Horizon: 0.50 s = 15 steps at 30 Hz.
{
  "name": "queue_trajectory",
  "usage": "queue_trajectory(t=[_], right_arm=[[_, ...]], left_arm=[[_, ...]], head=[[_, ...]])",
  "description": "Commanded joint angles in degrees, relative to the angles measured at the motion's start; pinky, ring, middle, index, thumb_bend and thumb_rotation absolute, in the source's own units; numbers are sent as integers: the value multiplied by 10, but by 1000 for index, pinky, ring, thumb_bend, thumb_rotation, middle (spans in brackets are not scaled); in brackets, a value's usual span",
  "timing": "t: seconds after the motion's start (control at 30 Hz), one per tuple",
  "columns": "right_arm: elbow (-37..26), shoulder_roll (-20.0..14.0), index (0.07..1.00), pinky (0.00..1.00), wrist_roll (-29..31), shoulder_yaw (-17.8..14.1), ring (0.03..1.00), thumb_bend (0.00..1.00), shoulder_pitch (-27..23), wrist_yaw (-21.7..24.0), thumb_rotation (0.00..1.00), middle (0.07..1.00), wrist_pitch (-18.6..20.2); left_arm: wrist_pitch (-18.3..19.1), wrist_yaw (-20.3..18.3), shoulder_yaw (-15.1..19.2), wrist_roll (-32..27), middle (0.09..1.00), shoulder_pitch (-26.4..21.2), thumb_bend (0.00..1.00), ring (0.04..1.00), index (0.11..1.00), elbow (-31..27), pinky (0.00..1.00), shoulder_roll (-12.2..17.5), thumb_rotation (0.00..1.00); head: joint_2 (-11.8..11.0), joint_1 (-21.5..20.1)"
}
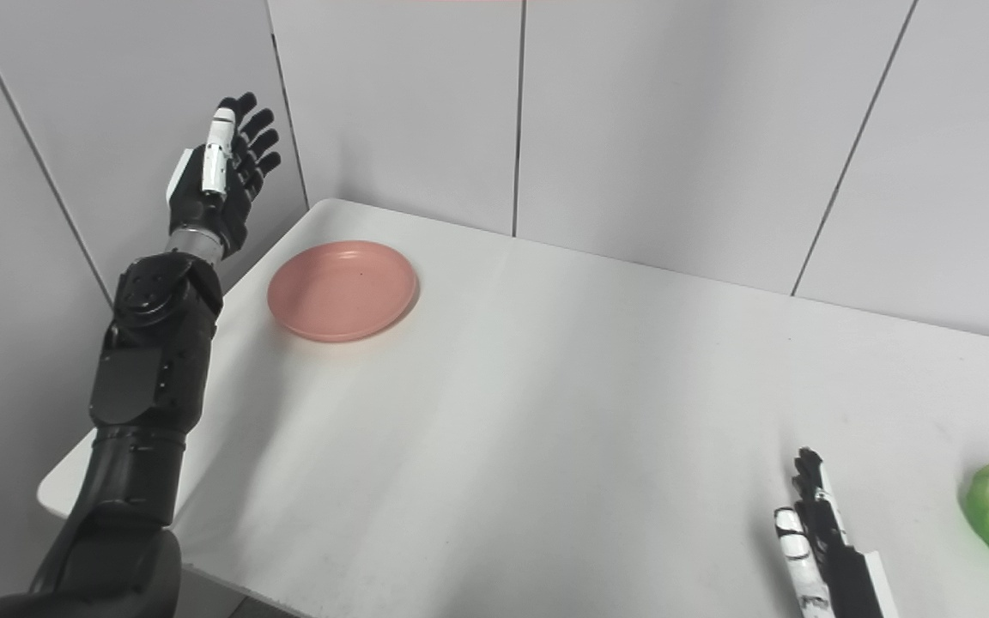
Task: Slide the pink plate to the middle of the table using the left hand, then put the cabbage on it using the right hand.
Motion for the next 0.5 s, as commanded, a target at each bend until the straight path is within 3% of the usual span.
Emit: queue_trajectory(t=[0.0, 0.47], right_arm=[[-15, -1, 1000, 1000, 7, -2, 1000, 91, -7, -1, 1000, 1000, -7], [-19, 0, 1000, 1000, 8, -3, 1000, 104, -5, 0, 1000, 1000, -3]], left_arm=[[-26, -1, 6, -7, 931, -28, 437, 950, 927, 3, 946, 26, 1000], [-59, -18, 12, -35, 952, -27, 413, 959, 929, 93, 959, 25, 1000]], head=[[1, -1], [4, 0]])
